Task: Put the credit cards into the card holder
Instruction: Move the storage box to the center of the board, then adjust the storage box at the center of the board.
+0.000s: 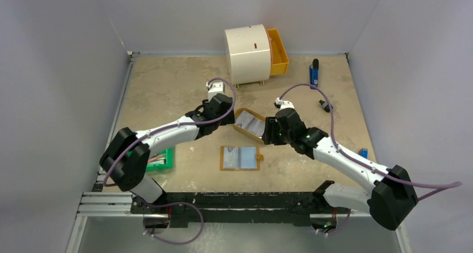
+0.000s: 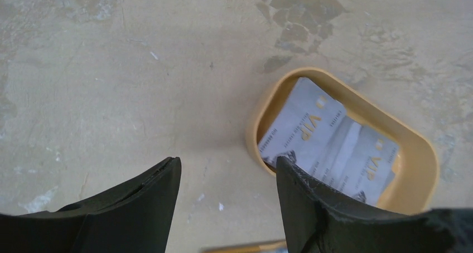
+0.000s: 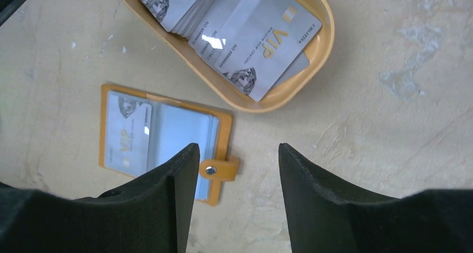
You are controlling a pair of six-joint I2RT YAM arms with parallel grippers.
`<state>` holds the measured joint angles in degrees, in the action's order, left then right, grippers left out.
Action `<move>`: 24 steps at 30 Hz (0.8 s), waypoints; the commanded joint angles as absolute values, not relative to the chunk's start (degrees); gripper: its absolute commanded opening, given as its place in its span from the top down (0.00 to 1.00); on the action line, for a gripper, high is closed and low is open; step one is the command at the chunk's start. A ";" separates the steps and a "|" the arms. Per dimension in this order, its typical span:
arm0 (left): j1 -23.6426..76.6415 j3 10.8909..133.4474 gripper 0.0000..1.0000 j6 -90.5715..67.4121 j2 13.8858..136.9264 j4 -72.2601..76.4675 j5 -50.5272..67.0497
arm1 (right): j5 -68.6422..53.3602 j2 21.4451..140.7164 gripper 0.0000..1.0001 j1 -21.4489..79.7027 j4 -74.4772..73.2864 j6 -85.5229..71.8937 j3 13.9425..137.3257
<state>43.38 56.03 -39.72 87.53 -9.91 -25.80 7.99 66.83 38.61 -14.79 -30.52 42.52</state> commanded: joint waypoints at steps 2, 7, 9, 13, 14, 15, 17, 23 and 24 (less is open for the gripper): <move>37.83 62.22 0.39 -34.31 93.86 -6.51 -18.51 | 7.50 60.26 0.43 38.85 -14.27 -36.65 42.32; 37.09 65.94 0.41 -32.30 99.13 -6.22 -14.48 | 6.62 58.92 0.43 38.85 -15.03 -37.70 43.69; 37.07 66.22 0.41 -32.13 100.48 -5.52 -14.12 | 6.24 58.59 0.43 38.85 -14.78 -38.57 44.08; 37.03 67.12 0.41 -31.82 102.63 -4.61 -11.98 | 5.54 58.57 0.43 38.85 -13.55 -39.55 44.64; 37.08 67.10 0.41 -31.82 102.96 -4.06 -11.30 | 5.42 58.73 0.43 38.85 -13.36 -39.70 44.72; 37.09 67.08 0.41 -31.82 103.29 -3.70 -10.89 | 5.31 58.98 0.43 38.85 -13.24 -39.78 44.78; 37.07 67.23 0.43 -32.03 104.24 -3.76 -10.54 | 5.26 59.50 0.44 38.85 -13.18 -39.89 44.82; 37.09 64.80 0.65 -34.79 104.52 -3.19 -10.43 | 6.06 60.82 0.44 38.85 -12.17 -42.20 45.18; 37.07 64.03 0.70 -35.74 104.05 -2.83 -10.64 | 6.58 61.26 0.44 38.85 -12.07 -43.25 45.44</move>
<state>36.93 64.90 -33.58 105.12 -6.37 -11.14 5.82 60.38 38.61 -14.50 -39.81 42.52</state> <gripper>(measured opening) 0.365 0.565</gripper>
